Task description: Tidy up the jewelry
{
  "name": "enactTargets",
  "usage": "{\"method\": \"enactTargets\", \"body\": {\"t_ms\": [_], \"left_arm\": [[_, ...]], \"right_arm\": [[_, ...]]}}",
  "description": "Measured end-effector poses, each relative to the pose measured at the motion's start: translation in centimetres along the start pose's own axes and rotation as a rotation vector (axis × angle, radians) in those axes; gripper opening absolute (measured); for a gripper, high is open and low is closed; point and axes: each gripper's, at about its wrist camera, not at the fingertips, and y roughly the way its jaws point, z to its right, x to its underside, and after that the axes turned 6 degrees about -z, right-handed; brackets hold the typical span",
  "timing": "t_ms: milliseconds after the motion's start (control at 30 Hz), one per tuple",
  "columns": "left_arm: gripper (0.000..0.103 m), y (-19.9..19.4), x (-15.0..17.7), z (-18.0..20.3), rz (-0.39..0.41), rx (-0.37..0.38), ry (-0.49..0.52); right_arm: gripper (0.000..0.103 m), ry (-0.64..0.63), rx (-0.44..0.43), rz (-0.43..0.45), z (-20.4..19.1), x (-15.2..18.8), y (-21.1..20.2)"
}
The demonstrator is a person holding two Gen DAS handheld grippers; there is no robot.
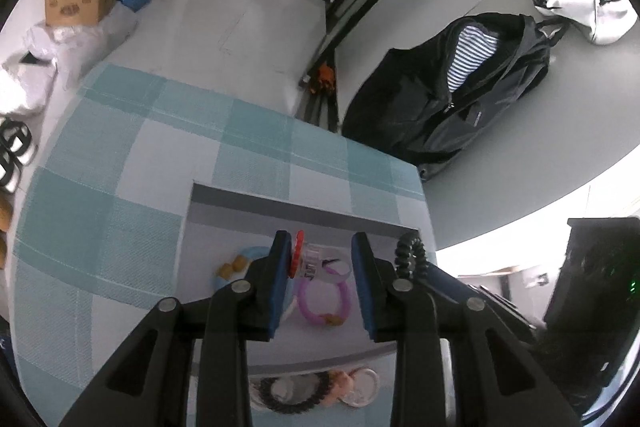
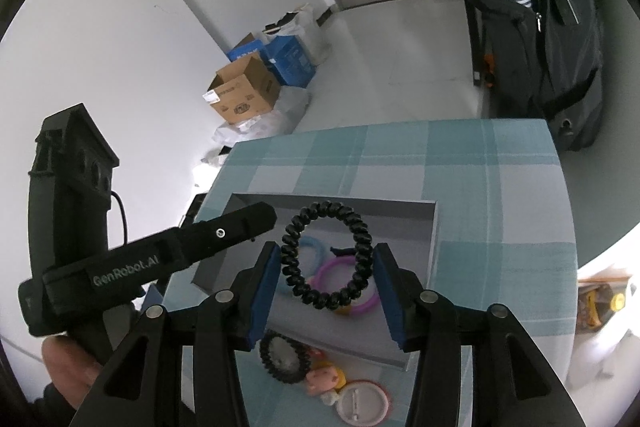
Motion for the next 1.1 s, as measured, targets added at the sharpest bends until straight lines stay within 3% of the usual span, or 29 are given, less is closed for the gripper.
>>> {"method": "enactTargets", "body": {"t_ms": [100, 200, 300, 600, 967, 1100], "left_arm": [[0.065, -0.1, 0.0, -0.6, -0.015, 0.044, -0.047], [0.066, -0.9, 0.1, -1.0, 0.004, 0.084, -0.071], [0.069, -1.4, 0.3, -1.1, -0.007, 0.115, -0.078], [0.07, -3.1, 1.8, -0.1, 0.028, 0.001, 0.017], [0.07, -4.3, 4.9, 1.8, 0.088, -0.228, 0.213], [0.07, -4.3, 5.7, 2.3, 0.099, -0.279, 0.252]], "right_arm": [[0.058, -0.011, 0.002, 0.011, 0.0, 0.2, -0.5], [0.07, -0.018, 0.006, 0.031, 0.1, 0.4, -1.1], [0.076, -0.027, 0.007, 0.04, 0.2, 0.6, -1.7], [0.083, -0.07, 0.023, 0.078, -0.2, 1.4, -3.1], [0.096, -0.143, 0.03, 0.11, -1.0, 2.8, -4.2], [0.097, -0.167, 0.031, 0.113, -1.4, 3.5, -4.5]]}}
